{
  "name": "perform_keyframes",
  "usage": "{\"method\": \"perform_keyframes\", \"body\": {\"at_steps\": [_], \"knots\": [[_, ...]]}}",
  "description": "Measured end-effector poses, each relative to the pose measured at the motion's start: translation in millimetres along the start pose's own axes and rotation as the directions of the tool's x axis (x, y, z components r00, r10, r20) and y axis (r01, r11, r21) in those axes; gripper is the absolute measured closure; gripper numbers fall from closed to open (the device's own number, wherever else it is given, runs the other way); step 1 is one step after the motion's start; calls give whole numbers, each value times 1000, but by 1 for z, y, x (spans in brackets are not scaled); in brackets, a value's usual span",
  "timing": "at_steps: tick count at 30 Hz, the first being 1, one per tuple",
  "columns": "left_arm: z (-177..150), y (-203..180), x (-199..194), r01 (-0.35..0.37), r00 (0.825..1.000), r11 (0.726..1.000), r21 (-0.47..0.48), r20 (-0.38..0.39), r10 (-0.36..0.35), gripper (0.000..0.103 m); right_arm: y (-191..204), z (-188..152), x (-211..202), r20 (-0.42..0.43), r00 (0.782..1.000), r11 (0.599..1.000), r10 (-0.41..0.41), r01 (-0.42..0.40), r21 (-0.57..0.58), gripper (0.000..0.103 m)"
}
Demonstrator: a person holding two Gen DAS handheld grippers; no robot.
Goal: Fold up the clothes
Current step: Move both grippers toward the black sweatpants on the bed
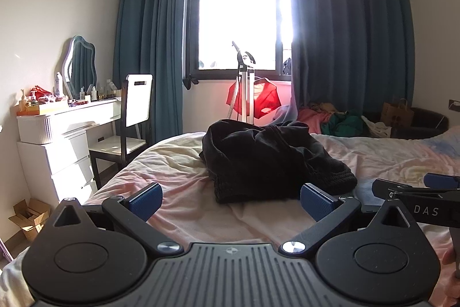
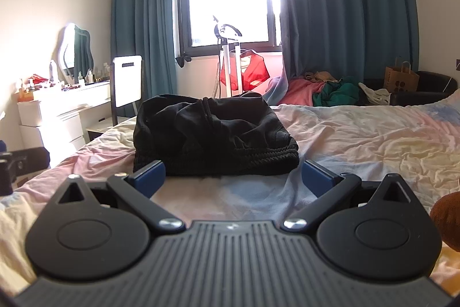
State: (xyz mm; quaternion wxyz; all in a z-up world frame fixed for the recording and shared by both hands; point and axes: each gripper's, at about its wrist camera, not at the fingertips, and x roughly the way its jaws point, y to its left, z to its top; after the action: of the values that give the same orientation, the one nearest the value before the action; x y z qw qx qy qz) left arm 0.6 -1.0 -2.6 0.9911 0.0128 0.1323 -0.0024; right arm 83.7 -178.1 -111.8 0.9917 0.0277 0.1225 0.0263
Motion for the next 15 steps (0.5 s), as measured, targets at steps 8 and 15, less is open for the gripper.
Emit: {"method": "perform_keyframes", "body": {"at_steps": [8,15], "knots": [[0,-2,9,-8,999,1000,-11,-35,8,0,1,-4,0,3,1000,1000,-16,16,-2,0],[-12,-4,25,-4,996,999,-46,-94,-1,0,0,-3,0,-4,1000,1000,-28,28,11,0]]}}
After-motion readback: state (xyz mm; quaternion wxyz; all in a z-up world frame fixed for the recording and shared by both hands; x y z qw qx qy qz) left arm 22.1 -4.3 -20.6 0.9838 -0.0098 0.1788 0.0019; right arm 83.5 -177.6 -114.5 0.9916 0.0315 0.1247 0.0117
